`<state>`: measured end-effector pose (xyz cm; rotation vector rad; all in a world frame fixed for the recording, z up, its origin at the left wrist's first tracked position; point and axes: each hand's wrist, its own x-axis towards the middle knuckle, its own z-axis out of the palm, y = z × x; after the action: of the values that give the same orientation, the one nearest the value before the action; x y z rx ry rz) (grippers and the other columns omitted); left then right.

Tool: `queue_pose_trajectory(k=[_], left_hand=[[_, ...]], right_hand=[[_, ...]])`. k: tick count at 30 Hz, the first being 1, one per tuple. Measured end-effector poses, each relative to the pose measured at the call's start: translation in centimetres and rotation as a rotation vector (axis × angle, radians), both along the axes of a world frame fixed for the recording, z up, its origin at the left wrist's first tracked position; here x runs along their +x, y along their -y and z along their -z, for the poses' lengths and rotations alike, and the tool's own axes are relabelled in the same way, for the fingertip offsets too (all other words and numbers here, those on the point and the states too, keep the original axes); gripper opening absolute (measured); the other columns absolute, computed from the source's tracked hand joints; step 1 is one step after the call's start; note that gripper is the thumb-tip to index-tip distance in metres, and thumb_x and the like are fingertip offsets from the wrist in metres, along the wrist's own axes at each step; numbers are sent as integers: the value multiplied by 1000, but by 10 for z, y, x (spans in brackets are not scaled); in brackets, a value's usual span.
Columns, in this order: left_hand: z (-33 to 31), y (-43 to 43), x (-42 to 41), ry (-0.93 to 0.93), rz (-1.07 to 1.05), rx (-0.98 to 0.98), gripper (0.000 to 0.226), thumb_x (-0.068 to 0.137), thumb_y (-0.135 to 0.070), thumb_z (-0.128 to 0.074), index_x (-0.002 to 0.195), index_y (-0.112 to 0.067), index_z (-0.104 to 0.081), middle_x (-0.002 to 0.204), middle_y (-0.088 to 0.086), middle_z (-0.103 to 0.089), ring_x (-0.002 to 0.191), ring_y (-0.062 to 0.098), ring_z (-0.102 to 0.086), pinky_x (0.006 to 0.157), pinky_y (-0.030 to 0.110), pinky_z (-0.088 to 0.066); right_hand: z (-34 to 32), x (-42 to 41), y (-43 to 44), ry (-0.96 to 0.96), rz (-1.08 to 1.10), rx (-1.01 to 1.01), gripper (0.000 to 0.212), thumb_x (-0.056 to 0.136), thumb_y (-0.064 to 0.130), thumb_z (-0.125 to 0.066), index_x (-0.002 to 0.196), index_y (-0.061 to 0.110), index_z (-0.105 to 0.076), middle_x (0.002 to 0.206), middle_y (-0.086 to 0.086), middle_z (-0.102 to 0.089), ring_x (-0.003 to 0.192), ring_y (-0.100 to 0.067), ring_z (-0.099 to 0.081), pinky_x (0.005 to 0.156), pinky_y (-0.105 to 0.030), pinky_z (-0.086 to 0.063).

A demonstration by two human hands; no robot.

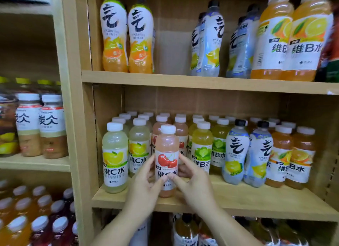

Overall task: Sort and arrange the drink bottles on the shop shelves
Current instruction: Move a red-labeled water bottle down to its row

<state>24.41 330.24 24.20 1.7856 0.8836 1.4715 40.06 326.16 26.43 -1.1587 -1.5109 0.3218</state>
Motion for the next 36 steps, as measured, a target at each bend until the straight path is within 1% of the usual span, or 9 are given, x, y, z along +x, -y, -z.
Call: queue_pose_trajectory(k=[5, 10, 13, 16, 20, 22, 26, 31, 36], left_hand=[[6, -15, 3, -75, -155, 69, 69, 88, -26, -79, 141, -56, -46, 135, -36, -56, 123, -8, -56, 103, 24, -49], [13, -27, 7, -181, -391, 135, 63, 87, -30, -78, 146, -28, -56, 136, -11, -65, 122, 6, -61, 103, 38, -53], [6, -30, 4, -252, -458, 181, 57, 85, -25, -80, 139, -20, -63, 120, -3, -73, 103, 13, -68, 94, 35, -55], [2, -31, 0, -341, -484, 166, 53, 85, -24, -81, 136, -21, -66, 99, -5, -72, 72, 2, -63, 79, 27, -54], [6, -32, 1, -332, -494, 146, 53, 84, -20, -81, 136, -17, -66, 96, -3, -71, 64, -2, -58, 74, 23, -50], [7, -32, 1, -338, -493, 155, 55, 85, -19, -80, 138, -17, -64, 98, 0, -70, 66, 1, -59, 75, 24, -49], [11, -36, 3, -393, -490, 169, 55, 88, -18, -75, 140, -13, -60, 112, 5, -67, 92, 23, -67, 87, 41, -56], [14, -37, 2, -382, -469, 154, 50, 88, -19, -73, 136, -11, -61, 118, 5, -67, 105, 25, -66, 92, 43, -55], [10, -25, 0, -236, -452, 266, 44, 85, -15, -77, 127, -10, -65, 118, 6, -63, 102, 22, -61, 87, 30, -47]], right_hand=[[6, -2, -24, -31, -1, -25, 69, 85, 6, -78, 141, 39, -55, 119, 25, -71, 111, 2, -67, 99, -31, -55], [9, -8, -42, -76, 13, -30, 65, 86, 5, -76, 133, 46, -57, 115, 24, -72, 105, 3, -69, 96, -25, -55], [10, -13, -49, -79, 23, -46, 60, 87, 8, -76, 136, 39, -59, 115, 19, -73, 100, 4, -69, 92, -19, -55], [10, -14, -53, -53, 42, -66, 59, 88, 8, -75, 115, 56, -54, 103, 27, -70, 93, 9, -69, 81, -8, -50], [11, -15, -59, -26, 71, -81, 61, 89, 12, -74, 109, 65, -50, 96, 35, -67, 93, 10, -68, 81, -8, -49], [12, -16, -60, -14, 77, -86, 62, 90, 13, -74, 115, 65, -50, 97, 34, -67, 95, 10, -68, 83, -8, -49], [12, -17, -61, 5, 97, -90, 60, 92, 14, -72, 137, 47, -50, 96, 35, -63, 93, 14, -65, 83, -7, -48], [10, -21, -52, 31, 146, -97, 46, 93, 20, -71, 135, 30, -57, 99, 19, -70, 91, -2, -70, 90, -29, -57], [5, -8, -17, 43, 197, -27, 43, 95, 27, -70, 136, 29, -58, 110, 18, -70, 98, 9, -64, 84, -9, -49]])
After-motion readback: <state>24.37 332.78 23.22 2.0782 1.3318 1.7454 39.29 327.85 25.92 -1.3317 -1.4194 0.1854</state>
